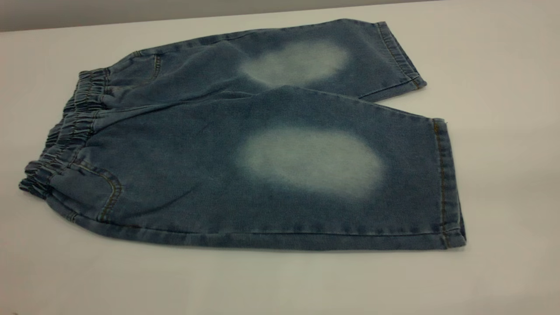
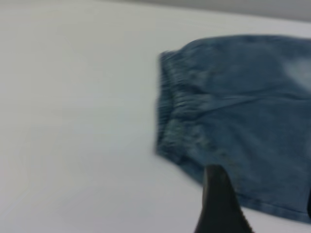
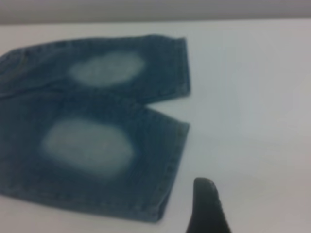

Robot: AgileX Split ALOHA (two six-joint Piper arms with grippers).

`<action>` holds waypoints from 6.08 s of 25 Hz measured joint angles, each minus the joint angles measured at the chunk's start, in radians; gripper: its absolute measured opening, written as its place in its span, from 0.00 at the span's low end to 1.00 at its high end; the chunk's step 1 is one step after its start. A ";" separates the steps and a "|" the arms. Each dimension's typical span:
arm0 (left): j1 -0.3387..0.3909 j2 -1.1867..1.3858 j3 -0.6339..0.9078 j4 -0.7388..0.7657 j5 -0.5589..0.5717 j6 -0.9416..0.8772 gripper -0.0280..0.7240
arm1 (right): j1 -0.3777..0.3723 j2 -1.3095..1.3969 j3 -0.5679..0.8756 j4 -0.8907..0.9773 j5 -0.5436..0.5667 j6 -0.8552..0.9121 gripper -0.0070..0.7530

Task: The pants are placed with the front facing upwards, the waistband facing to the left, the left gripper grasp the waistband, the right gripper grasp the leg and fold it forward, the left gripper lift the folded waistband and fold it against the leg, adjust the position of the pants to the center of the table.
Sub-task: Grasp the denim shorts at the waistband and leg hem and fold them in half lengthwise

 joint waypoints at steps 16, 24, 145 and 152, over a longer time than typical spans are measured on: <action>0.013 0.795 -0.052 0.169 -0.297 -0.048 0.48 | 0.000 0.621 -0.001 0.425 -0.277 -0.287 0.53; 0.187 1.040 -0.181 0.016 -0.312 0.012 0.48 | 0.002 0.809 -0.001 0.437 -0.334 -0.294 0.53; 0.457 2.021 -0.376 -0.754 -0.065 0.672 0.62 | 0.002 1.045 -0.001 0.742 -0.479 -0.653 0.53; 0.457 2.032 -0.375 -0.772 -0.075 0.676 0.61 | 0.002 1.045 -0.001 0.741 -0.474 -0.653 0.53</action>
